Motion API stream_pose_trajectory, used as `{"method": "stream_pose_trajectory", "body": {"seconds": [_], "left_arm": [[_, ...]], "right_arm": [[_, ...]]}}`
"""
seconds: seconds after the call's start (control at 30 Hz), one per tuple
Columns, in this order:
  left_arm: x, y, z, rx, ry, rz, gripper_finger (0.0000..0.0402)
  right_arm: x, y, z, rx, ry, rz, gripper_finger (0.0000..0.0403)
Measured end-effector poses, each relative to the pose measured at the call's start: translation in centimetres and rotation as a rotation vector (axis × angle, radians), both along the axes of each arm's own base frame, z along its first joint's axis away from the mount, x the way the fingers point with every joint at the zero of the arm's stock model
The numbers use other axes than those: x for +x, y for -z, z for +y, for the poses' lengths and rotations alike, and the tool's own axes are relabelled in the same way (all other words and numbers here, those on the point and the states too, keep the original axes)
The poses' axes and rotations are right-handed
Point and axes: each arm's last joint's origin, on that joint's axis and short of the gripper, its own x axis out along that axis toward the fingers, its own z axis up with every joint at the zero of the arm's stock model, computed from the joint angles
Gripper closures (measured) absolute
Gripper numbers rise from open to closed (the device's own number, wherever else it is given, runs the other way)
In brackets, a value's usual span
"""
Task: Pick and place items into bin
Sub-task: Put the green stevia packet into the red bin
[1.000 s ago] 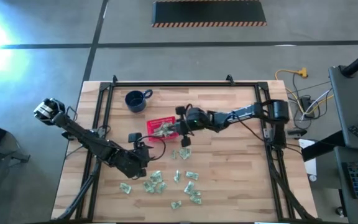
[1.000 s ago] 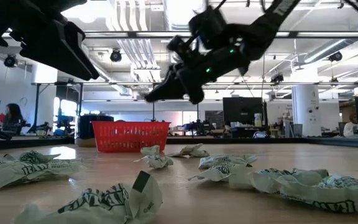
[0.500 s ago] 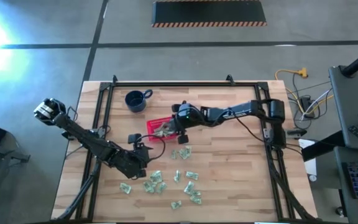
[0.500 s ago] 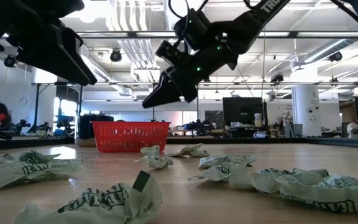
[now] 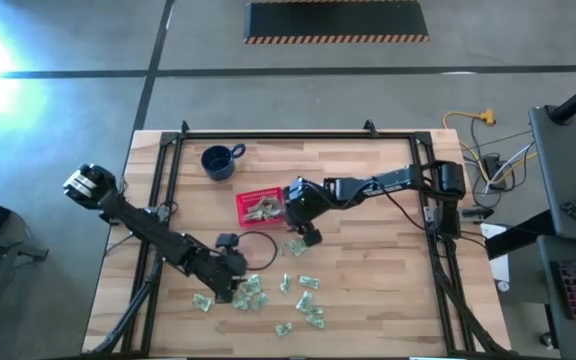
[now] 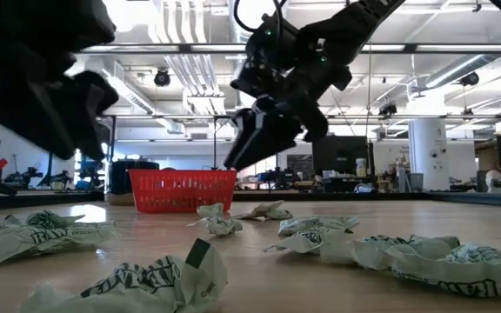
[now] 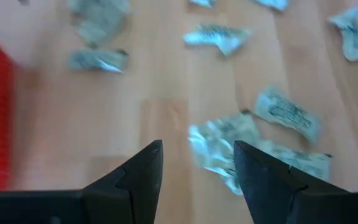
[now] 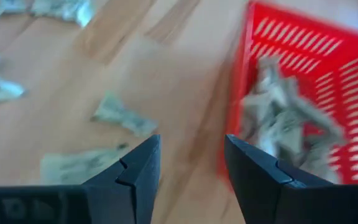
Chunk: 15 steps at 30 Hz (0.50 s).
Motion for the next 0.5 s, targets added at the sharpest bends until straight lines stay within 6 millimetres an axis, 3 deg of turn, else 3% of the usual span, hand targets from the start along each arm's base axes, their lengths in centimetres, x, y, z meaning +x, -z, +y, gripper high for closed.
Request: {"method": "stream_pose_trajectory", "body": {"seconds": [0.23,0.5], "left_arm": [[0.1,1.8,-1.1,-0.053,-0.02,0.077,0.0222],[0.7,3.2,-1.6,-0.07,-0.031,0.098,0.0222]], "right_arm": [[-1.0,1.3,1.5,0.012,-0.029,0.087,0.0251],[-2.3,1.7,1.6,0.037,0.003,0.111,0.0266]]}}
